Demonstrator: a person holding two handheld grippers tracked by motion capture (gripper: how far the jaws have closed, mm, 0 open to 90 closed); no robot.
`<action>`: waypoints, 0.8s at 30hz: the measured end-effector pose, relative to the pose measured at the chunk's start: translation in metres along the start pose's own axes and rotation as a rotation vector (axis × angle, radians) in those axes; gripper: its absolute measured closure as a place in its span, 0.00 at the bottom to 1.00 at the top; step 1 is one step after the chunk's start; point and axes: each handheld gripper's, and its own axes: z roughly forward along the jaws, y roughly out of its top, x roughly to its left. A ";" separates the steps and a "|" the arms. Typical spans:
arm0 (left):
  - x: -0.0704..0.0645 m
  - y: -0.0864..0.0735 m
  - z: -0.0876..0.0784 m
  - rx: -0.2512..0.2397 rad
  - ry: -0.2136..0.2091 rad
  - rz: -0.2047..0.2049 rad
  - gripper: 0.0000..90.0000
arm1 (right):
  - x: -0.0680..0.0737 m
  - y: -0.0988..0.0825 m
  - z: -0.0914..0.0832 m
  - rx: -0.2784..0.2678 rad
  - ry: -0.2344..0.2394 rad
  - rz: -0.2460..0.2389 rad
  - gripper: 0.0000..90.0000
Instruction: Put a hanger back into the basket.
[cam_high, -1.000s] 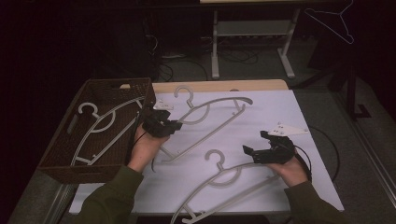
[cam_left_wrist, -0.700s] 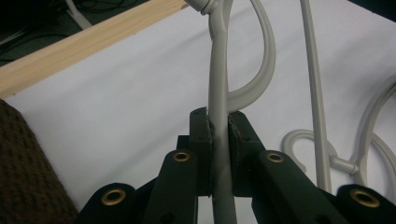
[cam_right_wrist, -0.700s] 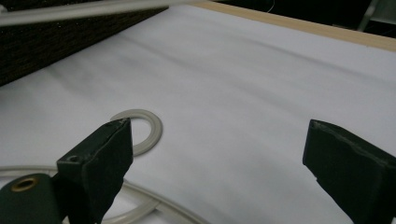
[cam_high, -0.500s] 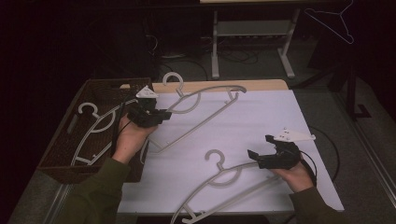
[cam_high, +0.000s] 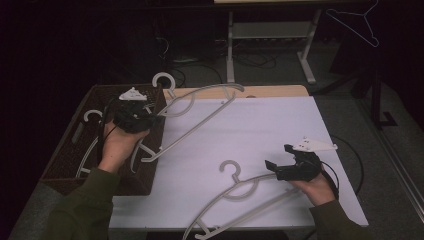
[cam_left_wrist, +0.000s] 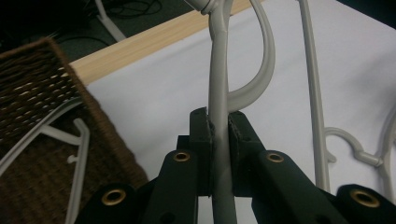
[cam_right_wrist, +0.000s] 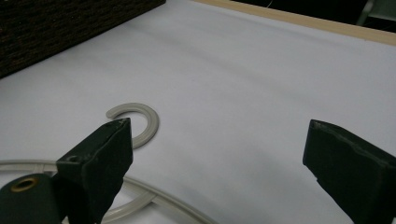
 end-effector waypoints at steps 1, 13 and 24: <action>0.002 0.000 -0.002 0.000 0.004 0.000 0.91 | 0.000 0.000 0.000 -0.001 -0.001 0.000 0.09; 0.034 -0.007 -0.031 -0.010 0.060 -0.023 0.91 | -0.001 0.000 -0.001 0.000 -0.007 0.006 0.09; 0.068 -0.024 -0.054 -0.017 0.109 -0.066 0.91 | -0.002 -0.001 0.000 0.003 -0.008 0.005 0.09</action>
